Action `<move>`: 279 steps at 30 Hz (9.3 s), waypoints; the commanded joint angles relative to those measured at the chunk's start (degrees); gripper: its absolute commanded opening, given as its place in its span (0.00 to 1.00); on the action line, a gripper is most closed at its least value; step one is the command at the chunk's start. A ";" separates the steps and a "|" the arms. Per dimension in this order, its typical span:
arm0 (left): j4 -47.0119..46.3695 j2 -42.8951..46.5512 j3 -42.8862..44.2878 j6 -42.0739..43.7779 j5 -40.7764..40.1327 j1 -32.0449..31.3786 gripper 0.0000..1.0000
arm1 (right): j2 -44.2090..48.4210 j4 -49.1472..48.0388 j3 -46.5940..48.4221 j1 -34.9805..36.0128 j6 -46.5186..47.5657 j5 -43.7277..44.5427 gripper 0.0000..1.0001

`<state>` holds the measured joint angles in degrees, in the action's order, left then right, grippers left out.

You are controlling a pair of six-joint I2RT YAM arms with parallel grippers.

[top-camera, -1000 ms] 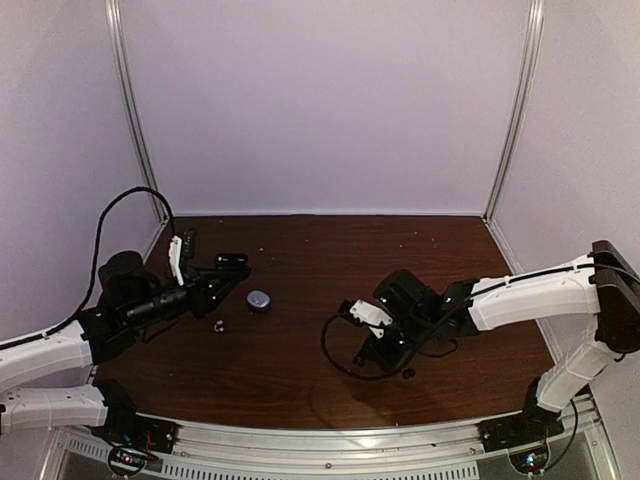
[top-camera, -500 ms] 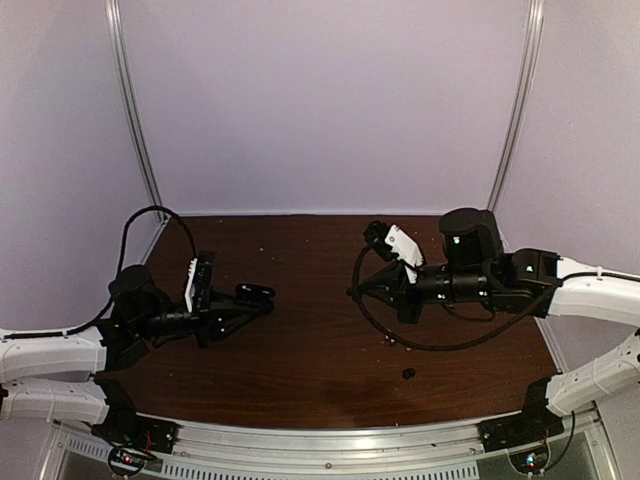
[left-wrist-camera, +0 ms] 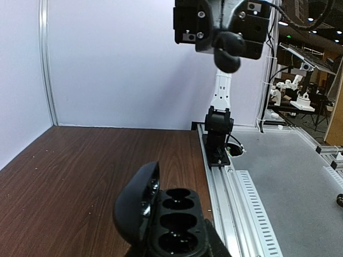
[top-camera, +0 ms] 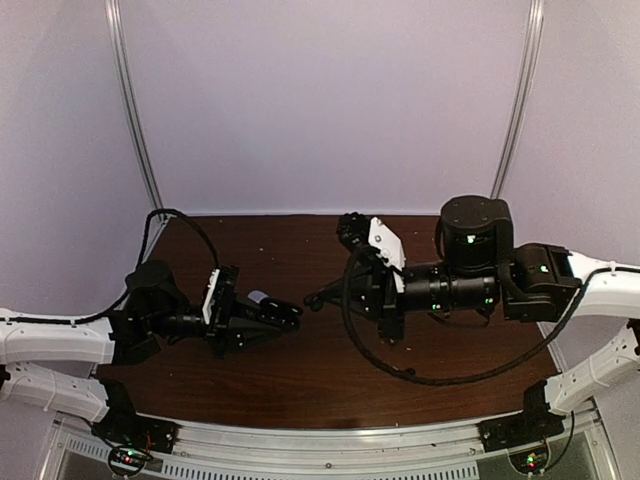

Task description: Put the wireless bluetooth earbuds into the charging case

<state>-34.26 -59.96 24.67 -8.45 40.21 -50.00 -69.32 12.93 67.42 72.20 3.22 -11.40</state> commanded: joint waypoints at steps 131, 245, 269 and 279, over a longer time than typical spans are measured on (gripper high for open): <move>-1.58 0.75 4.22 0.80 -4.54 -5.41 0.00 | -17.09 2.38 6.38 12.04 6.77 21.84 0.03; -1.76 -5.60 3.13 -0.93 -9.72 -3.88 0.00 | 9.52 18.68 -13.29 -9.34 -24.23 13.22 0.35; -2.84 -3.28 1.62 -1.20 -9.45 -3.77 0.00 | -1.44 15.53 -35.22 -16.07 -42.13 5.40 0.12; -2.82 -2.57 0.88 -0.96 -9.86 -3.76 0.00 | -9.13 7.80 -34.66 -16.09 -40.97 8.33 0.09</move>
<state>-33.39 -63.99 26.22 -9.54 30.72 -54.04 -74.37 25.67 31.64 56.25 -37.95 -5.52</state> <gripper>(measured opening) 0.235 0.088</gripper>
